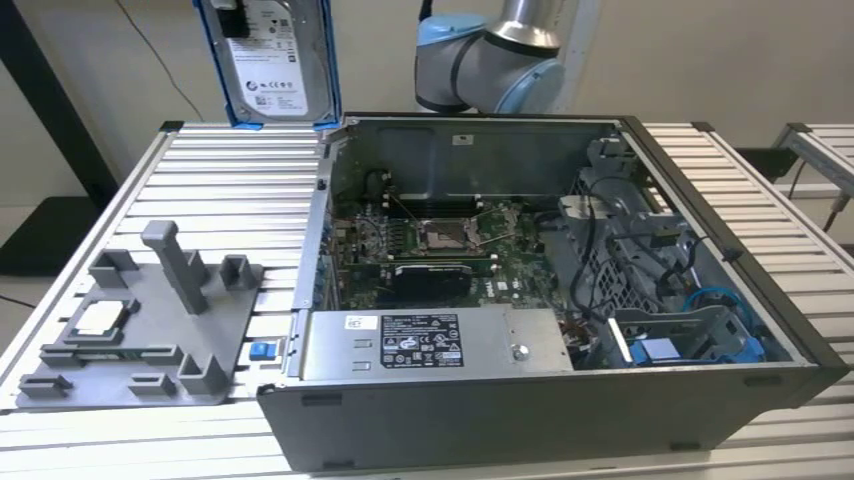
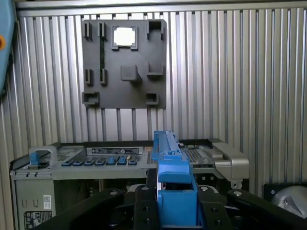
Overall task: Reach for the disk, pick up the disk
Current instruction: 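Pick up the disk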
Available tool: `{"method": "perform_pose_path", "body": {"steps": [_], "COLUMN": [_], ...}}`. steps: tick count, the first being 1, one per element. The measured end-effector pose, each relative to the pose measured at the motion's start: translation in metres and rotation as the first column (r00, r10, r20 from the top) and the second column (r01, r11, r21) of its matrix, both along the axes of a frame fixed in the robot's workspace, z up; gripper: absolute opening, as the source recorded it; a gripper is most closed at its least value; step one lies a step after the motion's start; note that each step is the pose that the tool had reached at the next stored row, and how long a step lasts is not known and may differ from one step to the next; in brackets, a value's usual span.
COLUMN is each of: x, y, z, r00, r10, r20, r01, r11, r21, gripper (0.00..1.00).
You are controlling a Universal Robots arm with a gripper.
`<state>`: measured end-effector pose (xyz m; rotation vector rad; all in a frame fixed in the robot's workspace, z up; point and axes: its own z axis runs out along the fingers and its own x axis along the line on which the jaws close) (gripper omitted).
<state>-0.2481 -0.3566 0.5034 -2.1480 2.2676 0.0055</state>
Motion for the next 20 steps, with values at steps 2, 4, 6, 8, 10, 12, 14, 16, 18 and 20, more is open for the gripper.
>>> {"method": "perform_pose_path", "body": {"steps": [2, 4, 6, 8, 10, 12, 14, 16, 18, 20], "x": [0.004, 0.007, 0.011, 0.015, 0.019, 0.023, 0.027, 0.032, 0.036, 0.040], "y": [0.0000, 0.0000, 0.0000, 0.0000, 0.0000, 0.0000, 0.0000, 0.0000, 0.0000, 0.0000], "z": [0.0000, 0.0000, 0.0000, 0.0000, 0.0000, 0.0000, 0.0000, 0.0000, 0.0000, 0.0000], "r00": [1.0000, 1.0000, 1.0000, 1.0000, 1.0000, 1.0000, 1.0000, 1.0000, 1.0000, 1.0000], "r10": [0.000, 0.000, 0.000, 0.000, 0.000, 0.000, 0.000, 0.000, 0.000, 0.000], "r20": [-0.0001, 0.0000, 0.0001, 0.0000, 0.0000, 0.0000, 0.0000, 0.0000, 0.0000, 0.0000], "r01": [0.000, 0.000, 0.000, 0.000, 0.000, 0.000, 0.000, 0.000, 0.000, 0.000], "r11": [1.0000, 1.0000, 1.0000, 1.0000, 1.0000, 1.0000, 1.0000, 1.0000, 1.0000, 1.0000], "r21": [-0.0001, 0.0000, 0.0000, 0.0000, 0.0000, 0.0000, -0.0001, 0.0000, 0.0000, 0.0000], "gripper": [0.00, 0.00, 0.00, 0.00, 0.00, 0.00, 0.00, 0.00, 0.00, 0.00]}}
